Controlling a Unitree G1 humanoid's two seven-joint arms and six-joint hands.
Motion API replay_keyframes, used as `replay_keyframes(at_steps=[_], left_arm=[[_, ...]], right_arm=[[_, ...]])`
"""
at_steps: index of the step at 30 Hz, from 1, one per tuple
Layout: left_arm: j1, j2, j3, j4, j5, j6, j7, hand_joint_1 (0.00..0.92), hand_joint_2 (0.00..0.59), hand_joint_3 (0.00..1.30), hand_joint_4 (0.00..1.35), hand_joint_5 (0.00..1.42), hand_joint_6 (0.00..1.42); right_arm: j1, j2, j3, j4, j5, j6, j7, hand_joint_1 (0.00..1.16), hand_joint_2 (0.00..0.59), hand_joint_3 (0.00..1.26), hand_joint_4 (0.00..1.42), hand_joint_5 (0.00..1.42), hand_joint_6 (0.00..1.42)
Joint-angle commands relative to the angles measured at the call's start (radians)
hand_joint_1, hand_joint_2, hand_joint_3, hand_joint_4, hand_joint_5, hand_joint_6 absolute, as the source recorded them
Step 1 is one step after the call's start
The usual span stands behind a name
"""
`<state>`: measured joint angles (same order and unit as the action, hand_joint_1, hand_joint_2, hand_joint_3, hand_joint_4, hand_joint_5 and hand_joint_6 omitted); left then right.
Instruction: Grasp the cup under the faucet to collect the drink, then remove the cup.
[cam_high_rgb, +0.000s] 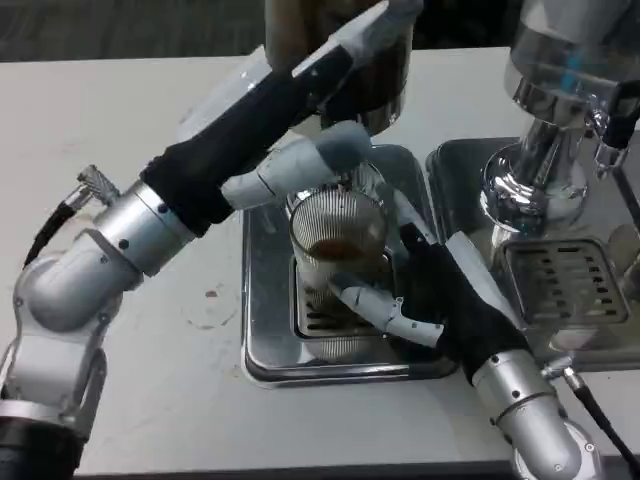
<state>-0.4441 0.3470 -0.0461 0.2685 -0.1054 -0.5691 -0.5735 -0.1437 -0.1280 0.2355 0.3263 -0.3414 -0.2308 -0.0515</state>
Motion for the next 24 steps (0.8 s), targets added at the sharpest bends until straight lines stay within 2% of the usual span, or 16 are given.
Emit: replay_keyframes(at_steps=[1,6,11,15,18,24], left_arm=[[0.004,-0.016,0.051,-0.035,-0.055,-0.048,0.025,0.000,0.083,0.03,0.00,0.03,0.00],[0.041,-0.014,0.102,-0.109,-0.117,-0.059,0.030,0.000,0.093,0.05,0.00,0.04,0.00],[0.149,0.012,0.192,-0.153,-0.147,-0.060,0.058,0.000,0.102,0.07,0.00,0.05,0.00],[0.258,0.030,0.268,-0.137,-0.059,-0.090,0.126,0.000,0.103,0.03,0.00,0.00,0.00],[0.316,0.017,0.291,-0.087,-0.071,-0.090,0.151,0.000,0.106,0.00,0.00,0.00,0.00],[0.415,0.014,0.304,0.009,0.014,-0.124,0.224,0.000,0.106,0.00,0.00,0.00,0.00]], right_arm=[[-0.001,0.003,-0.010,0.007,0.013,-0.022,-0.006,0.54,0.244,0.00,0.00,0.00,0.00],[-0.004,0.003,-0.010,0.018,0.020,-0.028,-0.006,0.54,0.244,0.00,0.00,0.00,0.00],[-0.007,0.003,-0.012,0.021,0.019,-0.035,-0.010,0.54,0.250,0.00,0.00,0.00,0.00],[-0.014,0.008,-0.017,0.033,0.023,-0.035,-0.011,0.55,0.252,0.00,0.00,0.00,0.00],[-0.019,0.007,-0.015,0.036,0.017,-0.035,-0.010,0.55,0.252,0.00,0.00,0.00,0.00],[-0.019,0.002,-0.016,0.031,0.017,-0.035,-0.005,0.55,0.252,0.00,0.00,0.00,0.00]])
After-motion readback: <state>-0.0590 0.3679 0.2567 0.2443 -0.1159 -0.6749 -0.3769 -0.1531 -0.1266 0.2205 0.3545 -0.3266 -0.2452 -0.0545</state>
